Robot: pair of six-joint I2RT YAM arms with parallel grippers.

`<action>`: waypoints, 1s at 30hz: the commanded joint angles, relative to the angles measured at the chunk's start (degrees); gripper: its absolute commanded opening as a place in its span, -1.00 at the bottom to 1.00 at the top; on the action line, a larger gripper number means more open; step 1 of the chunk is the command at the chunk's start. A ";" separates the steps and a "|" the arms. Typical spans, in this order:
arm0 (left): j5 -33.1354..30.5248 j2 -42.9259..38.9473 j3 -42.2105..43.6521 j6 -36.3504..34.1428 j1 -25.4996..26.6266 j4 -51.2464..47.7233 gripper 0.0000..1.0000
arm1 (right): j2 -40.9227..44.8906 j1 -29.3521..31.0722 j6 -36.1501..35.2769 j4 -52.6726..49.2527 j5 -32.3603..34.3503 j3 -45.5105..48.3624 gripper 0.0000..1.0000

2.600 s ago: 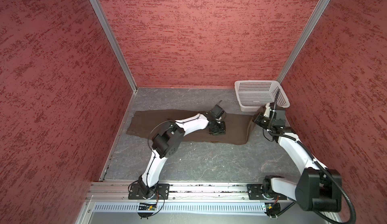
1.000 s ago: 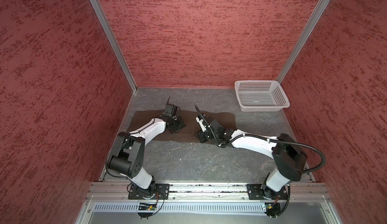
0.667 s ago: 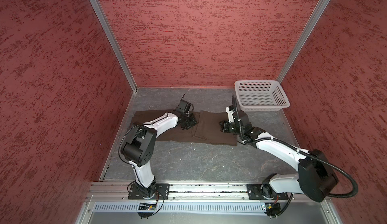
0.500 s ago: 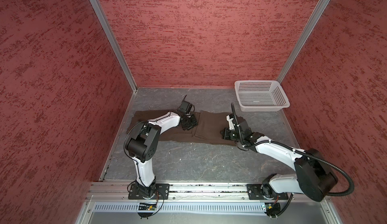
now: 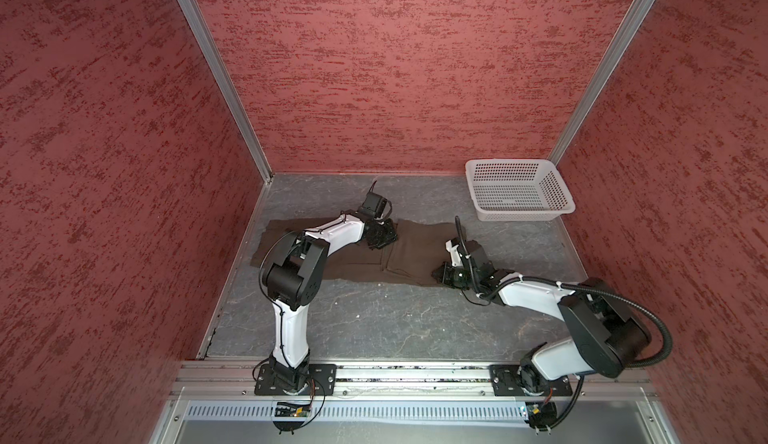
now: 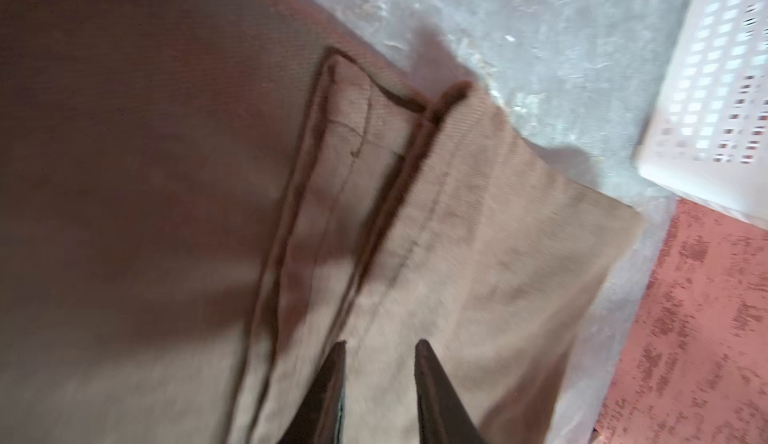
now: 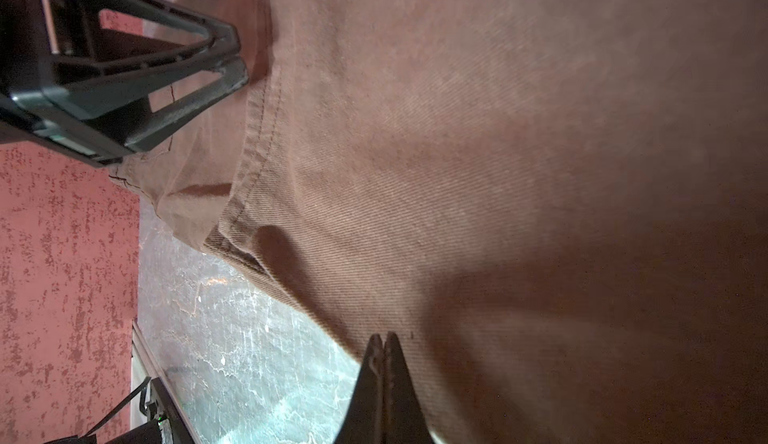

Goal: Fold and stack the trousers

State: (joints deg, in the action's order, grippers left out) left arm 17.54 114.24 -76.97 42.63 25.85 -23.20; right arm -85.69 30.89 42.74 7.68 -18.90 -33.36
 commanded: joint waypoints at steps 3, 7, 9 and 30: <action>-0.44 3.02 -1.74 -1.67 0.08 1.19 -0.40 | 0.12 -0.48 0.52 2.13 -1.28 -1.96 -1.00; 0.24 4.56 -2.45 -1.80 0.60 2.18 -0.40 | 0.78 -0.48 1.68 3.11 -1.00 -0.09 -1.00; 0.30 5.26 -2.74 -1.73 0.84 2.33 -0.40 | 0.87 -0.48 2.32 3.87 -0.97 0.86 -1.00; -1.37 -4.07 -3.10 -3.06 0.71 -5.52 -1.00 | -1.96 -0.57 2.00 5.58 -2.82 0.38 -1.00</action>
State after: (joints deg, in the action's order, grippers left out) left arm 17.43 113.54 -79.31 41.08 26.65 -25.58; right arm -88.29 30.68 44.95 11.05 -20.88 -32.40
